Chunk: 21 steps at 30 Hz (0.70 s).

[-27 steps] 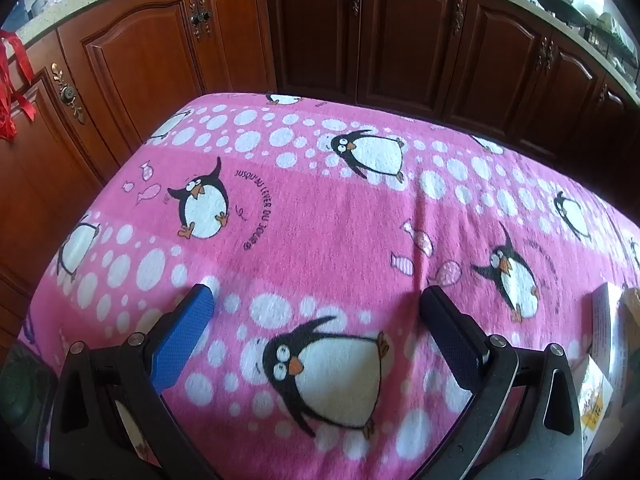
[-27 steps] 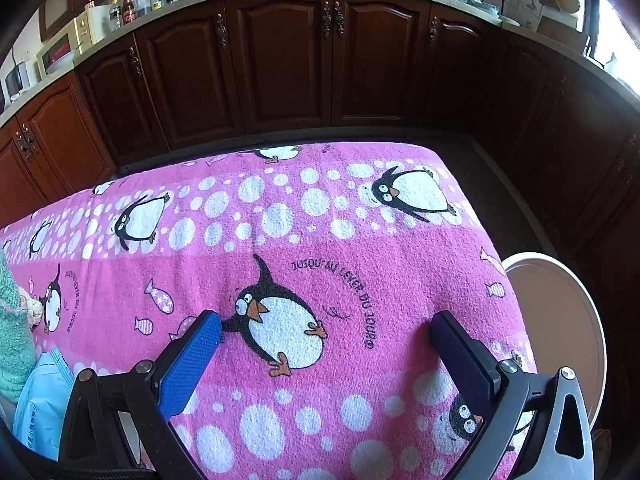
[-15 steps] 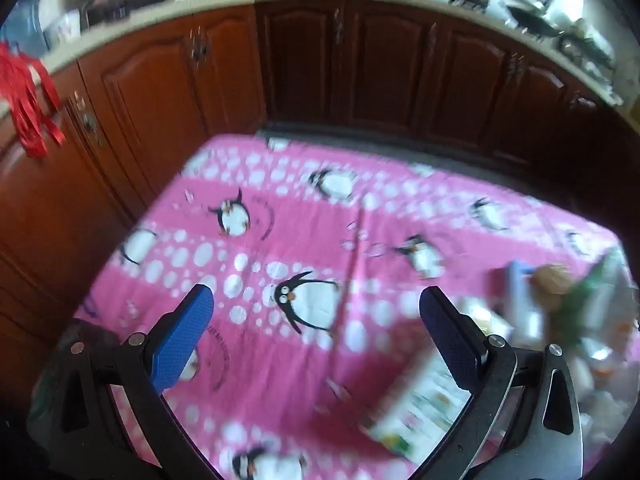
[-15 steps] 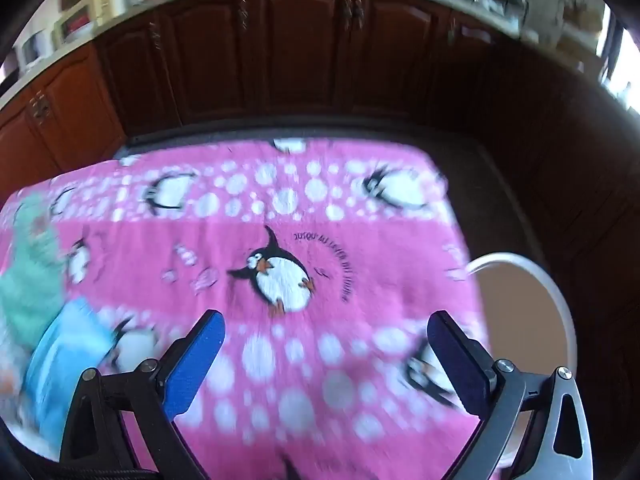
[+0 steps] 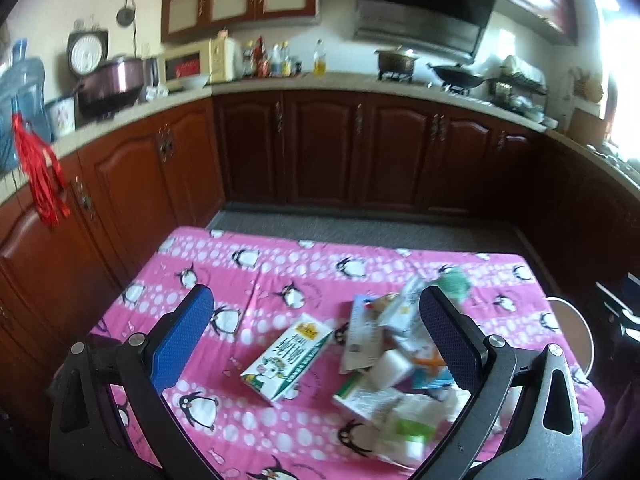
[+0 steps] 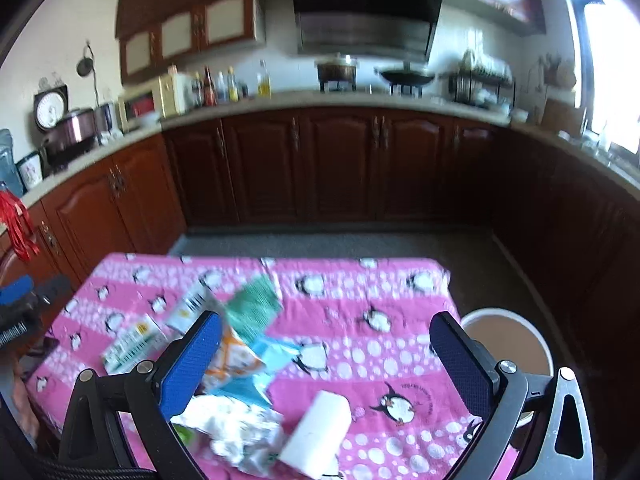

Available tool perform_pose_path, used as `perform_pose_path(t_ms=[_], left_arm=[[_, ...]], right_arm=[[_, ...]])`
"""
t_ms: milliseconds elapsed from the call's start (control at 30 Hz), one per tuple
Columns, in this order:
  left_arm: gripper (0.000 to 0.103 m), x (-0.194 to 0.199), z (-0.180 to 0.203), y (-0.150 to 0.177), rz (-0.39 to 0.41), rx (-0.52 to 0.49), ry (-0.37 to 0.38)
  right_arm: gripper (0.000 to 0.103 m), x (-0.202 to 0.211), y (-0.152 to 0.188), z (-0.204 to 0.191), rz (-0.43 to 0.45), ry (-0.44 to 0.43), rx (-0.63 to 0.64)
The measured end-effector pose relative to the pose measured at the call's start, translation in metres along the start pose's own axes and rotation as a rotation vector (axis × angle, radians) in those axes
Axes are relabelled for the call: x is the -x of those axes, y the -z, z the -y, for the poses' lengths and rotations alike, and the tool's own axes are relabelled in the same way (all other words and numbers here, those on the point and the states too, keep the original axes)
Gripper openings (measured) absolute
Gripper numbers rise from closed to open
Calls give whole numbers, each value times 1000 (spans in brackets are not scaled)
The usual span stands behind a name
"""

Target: Collect trash

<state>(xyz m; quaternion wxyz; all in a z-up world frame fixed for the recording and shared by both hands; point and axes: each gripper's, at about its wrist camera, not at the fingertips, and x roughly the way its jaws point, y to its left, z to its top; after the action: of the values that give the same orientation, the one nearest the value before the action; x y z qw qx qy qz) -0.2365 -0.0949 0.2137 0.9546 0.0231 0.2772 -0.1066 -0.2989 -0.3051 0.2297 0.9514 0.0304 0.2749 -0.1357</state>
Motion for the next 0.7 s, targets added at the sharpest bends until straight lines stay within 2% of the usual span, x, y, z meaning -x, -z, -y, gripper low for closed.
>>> perform_pose_path(t_ms=[200, 300, 467, 700], left_arm=[[102, 22, 16, -2, 66, -19, 25], [102, 24, 20, -2, 70, -18, 36], [102, 26, 19, 7, 86, -16, 40], [102, 24, 18, 5, 89, 0, 49]], right_arm=[[103, 33, 0, -5, 101, -2, -11], [103, 40, 4, -7, 130, -16, -13], [103, 46, 4, -3, 157, -14, -38], [103, 44, 2, -5, 150, -11, -49]])
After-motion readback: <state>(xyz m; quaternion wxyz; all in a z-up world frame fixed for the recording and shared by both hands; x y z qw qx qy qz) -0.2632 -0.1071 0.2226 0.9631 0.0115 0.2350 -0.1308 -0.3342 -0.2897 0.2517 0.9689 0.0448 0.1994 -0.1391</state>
